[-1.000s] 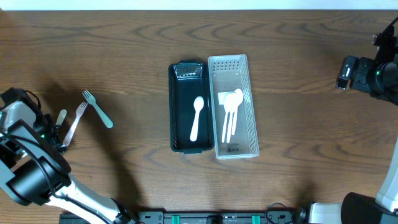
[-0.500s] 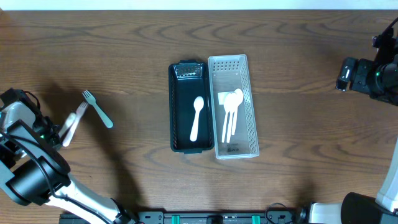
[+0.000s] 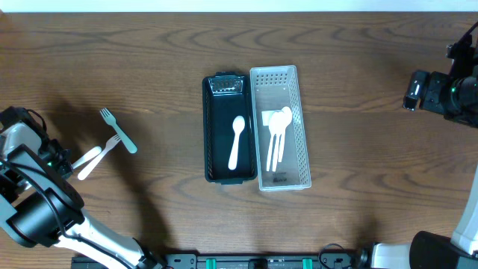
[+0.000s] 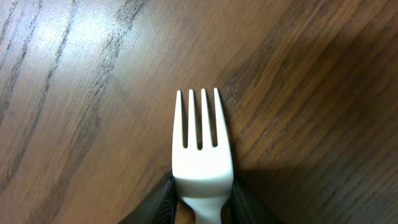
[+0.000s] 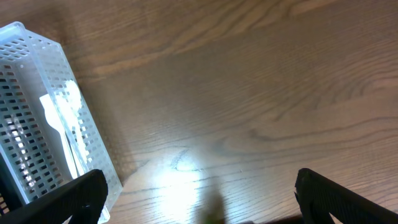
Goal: Pack container
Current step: 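Carry the white fork into the green basket and release it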
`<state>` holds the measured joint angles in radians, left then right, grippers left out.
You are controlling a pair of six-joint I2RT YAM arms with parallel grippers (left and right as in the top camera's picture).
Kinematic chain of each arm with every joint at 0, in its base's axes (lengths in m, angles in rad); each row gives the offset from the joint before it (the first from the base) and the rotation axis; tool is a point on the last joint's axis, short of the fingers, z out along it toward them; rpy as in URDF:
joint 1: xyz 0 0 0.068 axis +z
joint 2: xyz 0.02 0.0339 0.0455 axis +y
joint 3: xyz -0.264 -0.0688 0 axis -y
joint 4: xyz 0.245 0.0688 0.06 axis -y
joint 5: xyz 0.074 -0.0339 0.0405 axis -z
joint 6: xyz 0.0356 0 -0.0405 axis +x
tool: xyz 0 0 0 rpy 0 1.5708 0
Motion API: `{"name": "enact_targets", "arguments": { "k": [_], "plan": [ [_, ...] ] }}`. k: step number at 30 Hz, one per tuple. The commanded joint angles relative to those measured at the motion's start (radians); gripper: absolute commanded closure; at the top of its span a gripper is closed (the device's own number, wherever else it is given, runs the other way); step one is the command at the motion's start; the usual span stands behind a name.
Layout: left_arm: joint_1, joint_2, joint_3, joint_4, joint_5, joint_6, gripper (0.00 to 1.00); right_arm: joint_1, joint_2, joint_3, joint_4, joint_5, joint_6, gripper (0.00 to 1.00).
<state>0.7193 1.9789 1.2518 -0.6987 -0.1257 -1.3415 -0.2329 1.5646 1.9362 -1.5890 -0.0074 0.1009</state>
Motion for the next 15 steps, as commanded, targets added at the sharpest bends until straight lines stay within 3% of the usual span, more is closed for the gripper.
{"name": "enact_targets", "arguments": {
  "k": [1, 5, 15],
  "plan": [
    [0.004, 0.035, -0.007, 0.005, 0.044, 0.013, 0.86, -0.009, 0.001, -0.001, -0.001, 0.003, -0.012, 0.01],
    [0.004, 0.034, -0.005, 0.035, 0.08, 0.074, 0.92, -0.009, 0.001, -0.001, -0.001, 0.003, -0.012, 0.01],
    [-0.012, -0.049, 0.058, 0.038, 0.145, 0.257, 0.94, -0.009, 0.001, -0.001, -0.001, 0.003, -0.012, 0.01]
  ]
}}
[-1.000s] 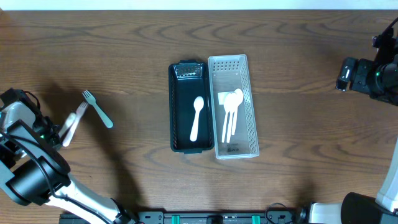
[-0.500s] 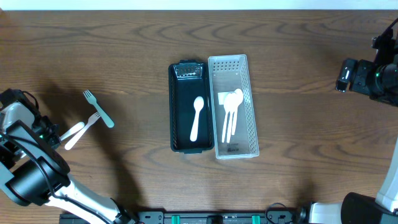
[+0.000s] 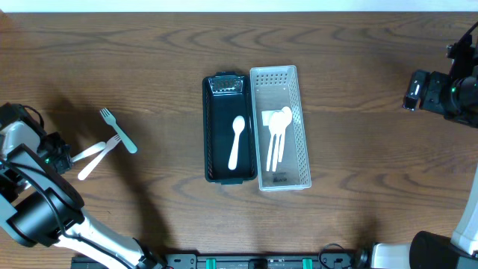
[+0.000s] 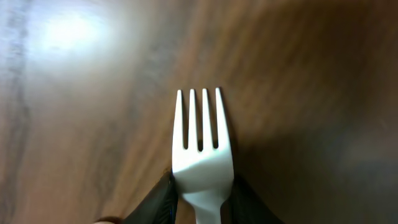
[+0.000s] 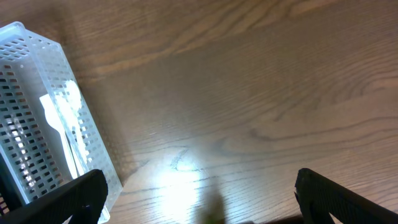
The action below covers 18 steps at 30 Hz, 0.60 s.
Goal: Pack container
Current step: 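Carry the white fork into the green basket and release it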
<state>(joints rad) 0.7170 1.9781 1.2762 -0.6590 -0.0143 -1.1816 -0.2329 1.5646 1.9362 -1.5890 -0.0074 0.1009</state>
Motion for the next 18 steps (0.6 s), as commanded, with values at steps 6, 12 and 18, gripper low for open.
{"name": "enact_targets", "arguments": {
  "k": [6, 12, 18],
  "plan": [
    [-0.081, -0.223, 0.039, -0.011, 0.034, 0.249, 0.94, -0.009, 0.001, -0.001, -0.001, -0.005, -0.012, 0.01],
    [-0.245, -0.43, 0.039, -0.063, 0.034, 0.378, 0.94, -0.009, 0.001, -0.001, 0.0, -0.005, -0.004, 0.01],
    [-0.482, -0.564, 0.039, -0.092, 0.034, 0.484, 0.94, -0.009, 0.001, -0.001, -0.003, -0.005, -0.004, 0.01]
  ]
}}
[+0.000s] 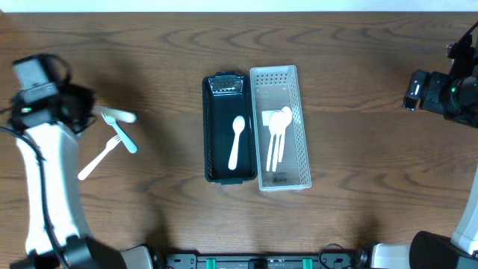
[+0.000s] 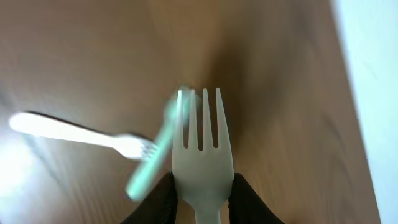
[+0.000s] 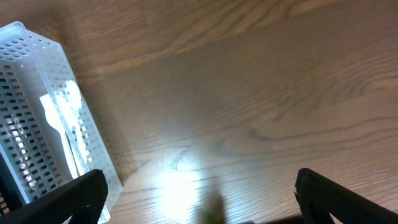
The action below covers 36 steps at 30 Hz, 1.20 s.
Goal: Pack container
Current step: 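Carry the white fork into the green basket and release it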
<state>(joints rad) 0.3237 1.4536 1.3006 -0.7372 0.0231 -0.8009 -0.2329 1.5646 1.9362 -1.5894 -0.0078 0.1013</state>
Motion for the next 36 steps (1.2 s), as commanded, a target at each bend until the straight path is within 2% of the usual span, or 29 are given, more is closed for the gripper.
{"name": "enact_targets", "arguments": {
  "k": [1, 6, 13, 25, 36],
  "plan": [
    [-0.13, -0.051, 0.014, -0.014, -0.004, 0.114, 0.94, -0.009, 0.001, -0.001, -0.002, -0.004, -0.004, 0.01],
    [-0.337, -0.059, 0.014, -0.01, -0.004, 0.174, 0.94, -0.009, 0.001, -0.001, -0.002, -0.004, -0.004, 0.01],
    [-0.545, -0.027, 0.014, 0.013, -0.008, 0.396, 0.94, -0.009, 0.001, -0.001, 0.004, -0.004, -0.004, 0.01],
    [-0.6, 0.052, 0.014, -0.036, -0.003, 0.626, 0.94, -0.009, 0.001, -0.001, 0.003, -0.005, 0.006, 0.01],
    [-0.74, 0.129, 0.014, -0.032, -0.004, 0.632, 0.94, -0.009, 0.001, -0.001, -0.001, -0.005, 0.006, 0.01]
  ]
}}
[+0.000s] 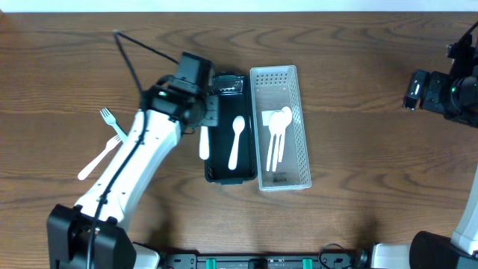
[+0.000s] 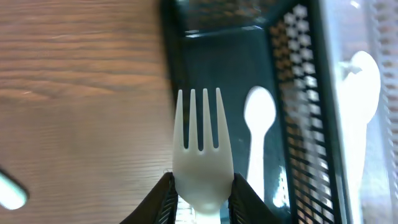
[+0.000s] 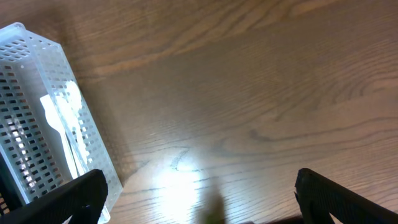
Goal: Pack container
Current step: 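Carry the white fork into the green basket and release it, then move the left gripper to the mint-green fork and grasp it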
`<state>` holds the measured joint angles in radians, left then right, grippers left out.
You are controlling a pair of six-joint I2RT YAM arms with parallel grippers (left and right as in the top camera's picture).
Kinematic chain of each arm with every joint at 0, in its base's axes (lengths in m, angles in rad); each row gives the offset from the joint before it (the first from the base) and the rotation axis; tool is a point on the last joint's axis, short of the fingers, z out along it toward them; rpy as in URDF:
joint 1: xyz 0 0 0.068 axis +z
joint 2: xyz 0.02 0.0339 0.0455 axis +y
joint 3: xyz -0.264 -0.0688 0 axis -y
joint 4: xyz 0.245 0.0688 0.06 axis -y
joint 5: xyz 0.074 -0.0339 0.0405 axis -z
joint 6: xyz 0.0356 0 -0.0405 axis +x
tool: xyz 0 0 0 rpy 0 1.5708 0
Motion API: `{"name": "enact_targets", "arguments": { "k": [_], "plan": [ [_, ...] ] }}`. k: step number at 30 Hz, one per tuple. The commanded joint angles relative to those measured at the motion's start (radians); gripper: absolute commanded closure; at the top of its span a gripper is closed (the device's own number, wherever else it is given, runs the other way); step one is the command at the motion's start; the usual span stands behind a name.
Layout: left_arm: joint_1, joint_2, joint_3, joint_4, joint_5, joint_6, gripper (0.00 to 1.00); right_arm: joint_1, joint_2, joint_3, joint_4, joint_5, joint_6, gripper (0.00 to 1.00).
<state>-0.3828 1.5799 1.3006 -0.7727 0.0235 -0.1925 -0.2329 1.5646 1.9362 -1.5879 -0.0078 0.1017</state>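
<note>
My left gripper (image 1: 205, 113) is shut on a white plastic fork (image 2: 200, 149), tines pointing away from the wrist camera. The fork (image 1: 203, 142) hangs over the left wall of the black container (image 1: 216, 175), which holds one white spoon (image 1: 236, 142). Beside it on the right stands a clear perforated container (image 1: 302, 149) with white spoons (image 1: 276, 138) in it. In the left wrist view the black container's wall (image 2: 169, 56) runs just under the tines, with the spoon (image 2: 258, 124) beyond. My right gripper (image 3: 202, 199) is open over bare wood at the far right.
A teal fork (image 1: 107, 115) and another white fork (image 1: 93, 161) lie on the table at the left, partly under my left arm. The clear container (image 3: 37, 124) shows at the left edge of the right wrist view. The right arm (image 1: 441, 90) hangs at the table's right edge.
My left gripper, still shut on the white fork, has moved from the far left of the table, above the teal fork, to the black container's left wall. The right arm has not moved.
At first my left gripper was shut on the white fork low at the table's left edge, beside two other forks. It stayed there, then held the fork higher near the teal fork. Now the fork is at the black container.
</note>
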Motion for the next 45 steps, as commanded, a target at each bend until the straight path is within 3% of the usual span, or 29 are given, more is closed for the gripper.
{"name": "enact_targets", "arguments": {
  "k": [1, 11, 29, 30, 32, 33, 37, 42, 45],
  "plan": [
    [-0.047, 0.003, 0.014, 0.008, -0.005, 0.023, 0.94, -0.009, 0.001, -0.001, -0.002, -0.005, 0.006, 0.01],
    [-0.09, 0.031, 0.014, 0.016, -0.004, -0.031, 0.94, -0.009, 0.001, -0.001, -0.002, -0.005, 0.006, 0.01],
    [-0.107, 0.283, 0.014, 0.054, 0.022, -0.038, 0.92, -0.009, 0.001, -0.001, -0.007, -0.024, 0.006, 0.01],
    [-0.107, 0.295, 0.014, 0.053, 0.022, -0.038, 0.78, -0.009, 0.001, -0.001, -0.007, -0.024, 0.006, 0.01],
    [-0.107, 0.305, 0.014, 0.052, 0.022, -0.037, 0.29, -0.009, 0.001, -0.001, -0.009, -0.024, 0.006, 0.01],
    [-0.107, 0.304, 0.015, 0.053, 0.02, -0.024, 0.21, -0.009, 0.001, -0.001, -0.01, -0.024, 0.006, 0.01],
    [-0.107, 0.281, 0.062, 0.009, 0.005, 0.055, 0.12, -0.009, 0.001, -0.001, -0.013, -0.024, 0.006, 0.01],
    [-0.107, 0.227, 0.27, -0.176, -0.048, 0.161, 0.08, -0.009, 0.001, -0.001, -0.012, -0.023, 0.006, 0.01],
    [-0.105, 0.191, 0.393, -0.286, -0.125, 0.163, 0.04, -0.009, 0.001, -0.001, -0.01, -0.023, 0.005, 0.01]
  ]
}}
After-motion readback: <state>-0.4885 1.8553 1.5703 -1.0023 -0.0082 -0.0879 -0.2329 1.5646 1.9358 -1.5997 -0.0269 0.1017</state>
